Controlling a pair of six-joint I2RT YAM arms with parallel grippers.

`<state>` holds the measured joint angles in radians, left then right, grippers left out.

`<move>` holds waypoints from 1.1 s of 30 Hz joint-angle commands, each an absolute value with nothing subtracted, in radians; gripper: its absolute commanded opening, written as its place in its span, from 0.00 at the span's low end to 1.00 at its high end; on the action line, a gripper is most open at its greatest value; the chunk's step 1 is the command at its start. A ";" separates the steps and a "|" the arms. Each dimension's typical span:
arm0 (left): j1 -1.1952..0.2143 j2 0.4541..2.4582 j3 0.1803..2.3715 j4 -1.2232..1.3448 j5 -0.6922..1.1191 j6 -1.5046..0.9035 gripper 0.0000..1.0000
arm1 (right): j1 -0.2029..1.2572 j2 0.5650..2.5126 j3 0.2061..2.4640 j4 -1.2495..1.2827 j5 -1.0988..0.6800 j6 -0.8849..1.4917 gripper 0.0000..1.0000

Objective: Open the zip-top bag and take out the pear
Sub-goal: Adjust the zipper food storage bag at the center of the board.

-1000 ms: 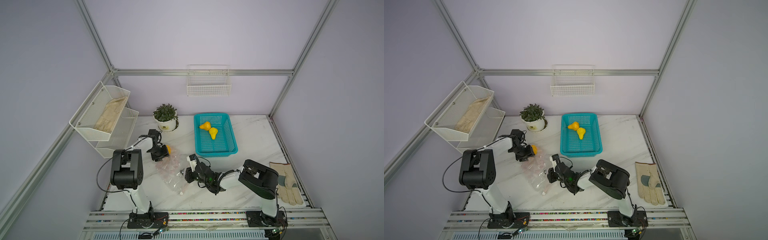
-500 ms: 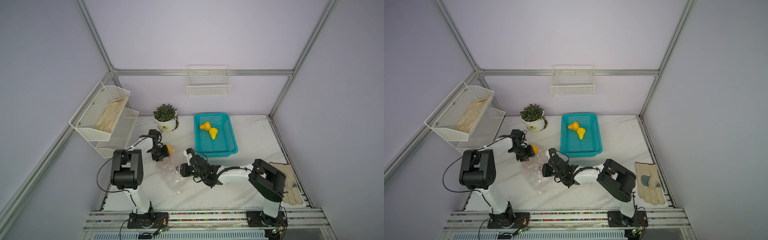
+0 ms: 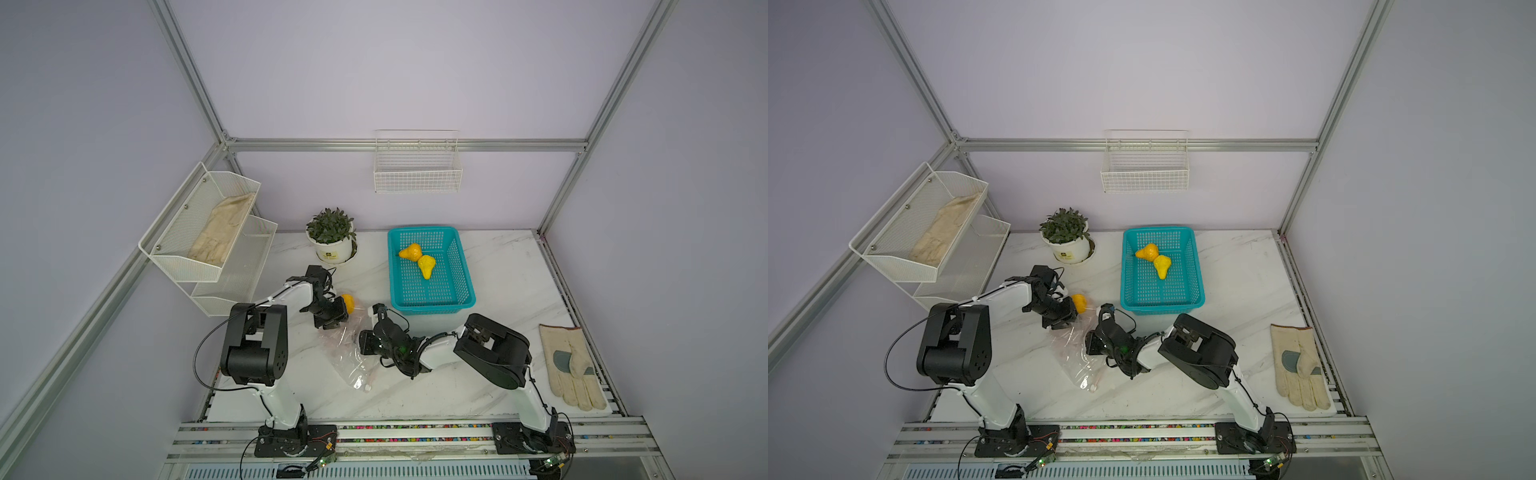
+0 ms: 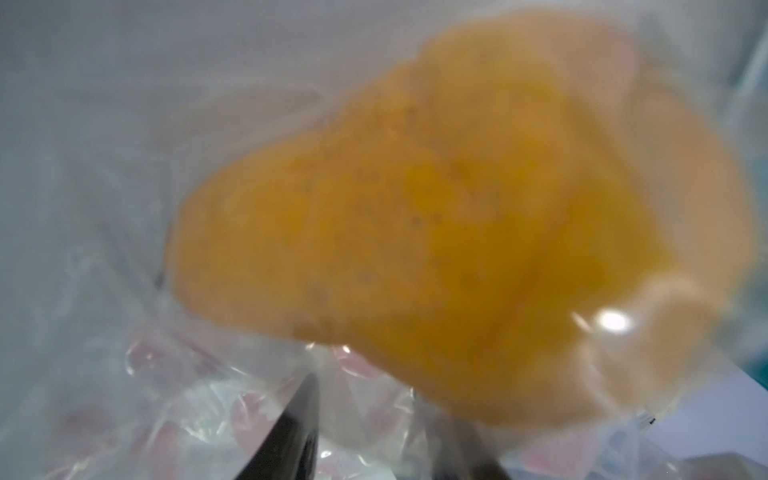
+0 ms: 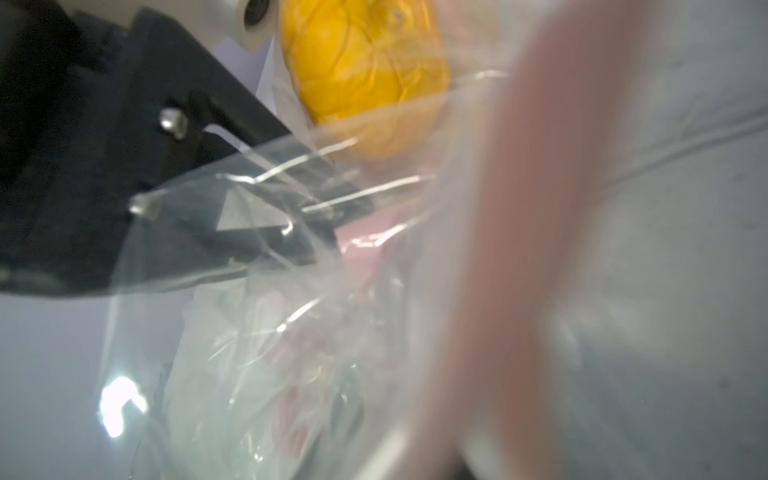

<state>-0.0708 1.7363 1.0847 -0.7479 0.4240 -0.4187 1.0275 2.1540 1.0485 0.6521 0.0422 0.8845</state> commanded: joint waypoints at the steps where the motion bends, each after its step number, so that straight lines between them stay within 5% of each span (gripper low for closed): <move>1: -0.060 1.606 1.074 -0.750 0.551 -0.425 0.45 | 1.024 2.141 0.972 0.818 0.109 0.817 0.23; 8: 0.025 1.449 1.218 -0.788 0.371 -0.417 0.66 | 1.025 2.028 0.834 0.803 0.118 0.778 0.21; 13: 0.046 1.619 1.357 -0.842 0.382 -0.346 0.69 | 1.025 1.995 0.815 0.754 0.095 0.744 0.20; 26: 0.044 2.012 1.548 -0.836 0.551 -0.327 0.57 | 1.025 1.994 0.799 0.730 0.045 0.722 0.20; 33: 0.044 2.029 1.487 -0.763 0.686 -0.346 0.32 | 1.025 2.017 0.819 0.726 0.041 0.721 0.20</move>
